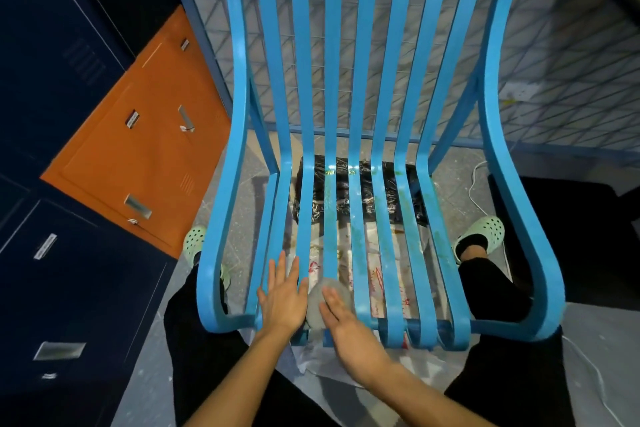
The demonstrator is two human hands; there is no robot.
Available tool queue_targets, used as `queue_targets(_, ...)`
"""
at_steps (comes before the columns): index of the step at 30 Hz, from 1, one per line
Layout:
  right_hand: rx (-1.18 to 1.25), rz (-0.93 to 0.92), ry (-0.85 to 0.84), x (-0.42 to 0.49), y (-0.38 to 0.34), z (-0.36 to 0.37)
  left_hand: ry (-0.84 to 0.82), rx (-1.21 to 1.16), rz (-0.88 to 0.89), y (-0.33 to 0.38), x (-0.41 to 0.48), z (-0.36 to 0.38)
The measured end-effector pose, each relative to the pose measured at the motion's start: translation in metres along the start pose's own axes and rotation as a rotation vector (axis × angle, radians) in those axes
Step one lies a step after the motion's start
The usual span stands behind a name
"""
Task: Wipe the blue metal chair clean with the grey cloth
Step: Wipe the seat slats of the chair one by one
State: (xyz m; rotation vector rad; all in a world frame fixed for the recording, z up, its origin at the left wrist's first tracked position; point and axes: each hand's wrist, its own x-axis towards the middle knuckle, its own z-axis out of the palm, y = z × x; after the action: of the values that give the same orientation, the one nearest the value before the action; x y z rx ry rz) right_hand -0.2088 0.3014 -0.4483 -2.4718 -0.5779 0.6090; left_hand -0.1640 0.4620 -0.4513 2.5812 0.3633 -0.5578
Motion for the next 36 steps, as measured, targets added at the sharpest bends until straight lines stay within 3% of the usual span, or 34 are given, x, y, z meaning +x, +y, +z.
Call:
queue_targets(9,-0.006,0.142,0.102,0.088,0.016,-0.029,-0.053,0.081,-0.003,0.002,-0.005,0.001)
queue_targets(19,0.006,-0.011,0.008,0.007,0.006,0.001,-0.054,0.103,0.005,-0.001,-0.008,0.003)
queue_targets(29,0.050,0.123,0.096,0.095,0.018,-0.030,-0.109,0.093,-0.027,0.005,-0.010,-0.007)
queue_targets(32,0.061,0.091,0.123,0.074,0.013,-0.016,-0.108,0.090,-0.024,0.005,-0.011,-0.009)
queue_targets(36,0.052,-0.002,0.027,0.013,0.006,0.010,-0.100,0.094,-0.011,0.005,-0.012,-0.009)
